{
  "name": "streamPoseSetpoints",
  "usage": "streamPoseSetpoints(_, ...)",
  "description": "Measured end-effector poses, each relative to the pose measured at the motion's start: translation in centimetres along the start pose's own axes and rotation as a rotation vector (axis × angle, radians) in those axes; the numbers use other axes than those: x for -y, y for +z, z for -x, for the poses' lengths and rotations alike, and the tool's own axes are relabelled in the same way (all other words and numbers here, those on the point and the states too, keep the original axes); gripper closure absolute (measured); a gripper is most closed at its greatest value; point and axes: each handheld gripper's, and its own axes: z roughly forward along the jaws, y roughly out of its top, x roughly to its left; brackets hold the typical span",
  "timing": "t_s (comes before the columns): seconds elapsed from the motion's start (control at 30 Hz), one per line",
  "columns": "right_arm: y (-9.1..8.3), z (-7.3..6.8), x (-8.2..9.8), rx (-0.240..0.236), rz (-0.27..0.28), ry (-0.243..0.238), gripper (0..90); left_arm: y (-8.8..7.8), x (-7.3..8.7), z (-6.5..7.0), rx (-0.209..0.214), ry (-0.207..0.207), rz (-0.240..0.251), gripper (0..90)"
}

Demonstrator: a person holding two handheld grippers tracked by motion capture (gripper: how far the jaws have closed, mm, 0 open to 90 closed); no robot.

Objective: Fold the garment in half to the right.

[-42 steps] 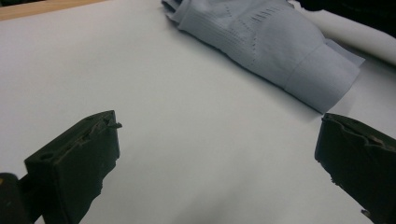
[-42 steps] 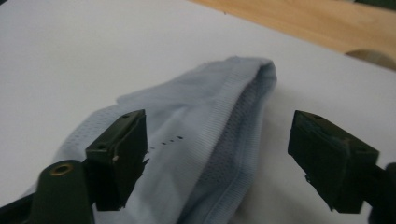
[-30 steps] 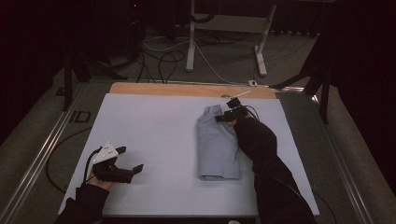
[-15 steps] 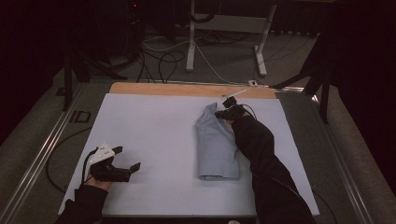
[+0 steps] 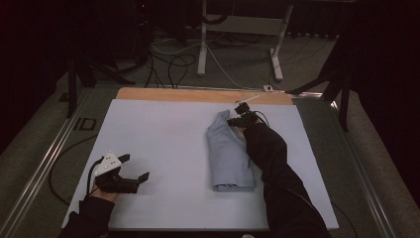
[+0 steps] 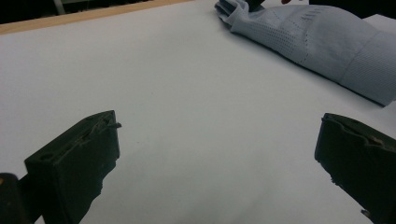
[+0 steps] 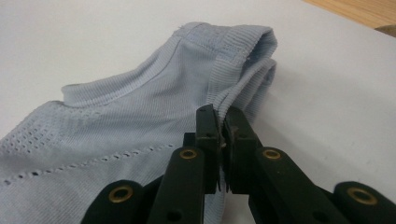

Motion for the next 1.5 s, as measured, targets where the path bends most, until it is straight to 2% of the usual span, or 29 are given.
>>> streamPoseSetpoints(0.17, 0.4, 0.0, 0.0, 0.037, -0.019, -0.001, 86.2, -0.1, 0.0, 0.0, -0.006, -0.002, 0.013, 1.1)
streamPoseSetpoints(0.3, 0.5, -0.1, 0.0, 0.044, -0.015, 0.000, 83.8, -0.1, 0.1, -0.2, -0.008, -0.008, 0.010, 1.1)
streamPoseSetpoints(0.4, 0.3, 0.0, 0.0, 0.048, -0.011, -0.003, 73.7, -0.1, 0.1, -0.1, -0.009, -0.001, 0.007, 1.1)
streamPoseSetpoints(0.47, 0.0, 0.0, 0.0, 0.040, -0.007, 0.009, 66.3, -0.1, 0.0, -0.2, -0.010, -0.002, 0.008, 1.1)
streamPoseSetpoints(0.57, -0.5, -0.2, -0.3, 0.031, -0.003, -0.007, 55.0, -0.1, 0.0, -0.2, -0.011, -0.004, 0.009, 1.1)
streamPoseSetpoints(0.63, -0.9, -0.4, -0.5, 0.021, 0.011, -0.003, 49.3, -0.1, 0.1, -0.3, -0.015, -0.013, 0.008, 1.1)
streamPoseSetpoints(0.7, -1.3, -0.7, -0.7, 0.006, 0.023, 0.000, 41.7, -0.1, 0.1, -0.3, -0.016, -0.004, 0.006, 1.1)
streamPoseSetpoints(0.8, -1.7, -1.1, -1.0, 0.002, 0.028, -0.012, 37.2, -0.2, 0.1, -0.3, -0.015, -0.006, 0.008, 1.1)
streamPoseSetpoints(0.83, -2.2, -1.5, -1.1, -0.018, 0.040, -0.013, 29.9, -0.2, 0.1, -0.3, -0.016, -0.006, 0.009, 1.1)
streamPoseSetpoints(0.97, -2.9, -2.1, -1.3, -0.055, 0.049, -0.013, 18.5, -0.2, 0.1, -0.3, -0.014, -0.007, 0.008, 1.1)
streamPoseSetpoints(1.0, -2.9, -2.1, -1.3, -0.055, 0.049, -0.013, 18.5, -0.2, 0.1, -0.3, -0.014, -0.007, 0.008, 1.1)
streamPoseSetpoints(1.03, -3.3, -2.5, -1.2, -0.085, 0.060, -0.022, 14.5, -0.2, 0.1, -0.3, -0.016, -0.003, 0.006, 1.1)
streamPoseSetpoints(1.13, -3.7, -2.8, -1.1, -0.077, 0.058, -0.030, 13.6, -0.2, 0.0, -0.3, -0.014, -0.002, 0.007, 1.1)
streamPoseSetpoints(1.4, -5.9, -4.8, -0.2, -0.125, 0.087, -0.067, 13.8, -0.3, 0.0, -0.3, -0.012, 0.001, 0.008, 1.1)
streamPoseSetpoints(1.5, -6.7, -5.5, 0.1, -0.126, 0.092, -0.083, 13.9, -0.3, -0.1, -0.3, -0.010, 0.002, 0.007, 1.1)
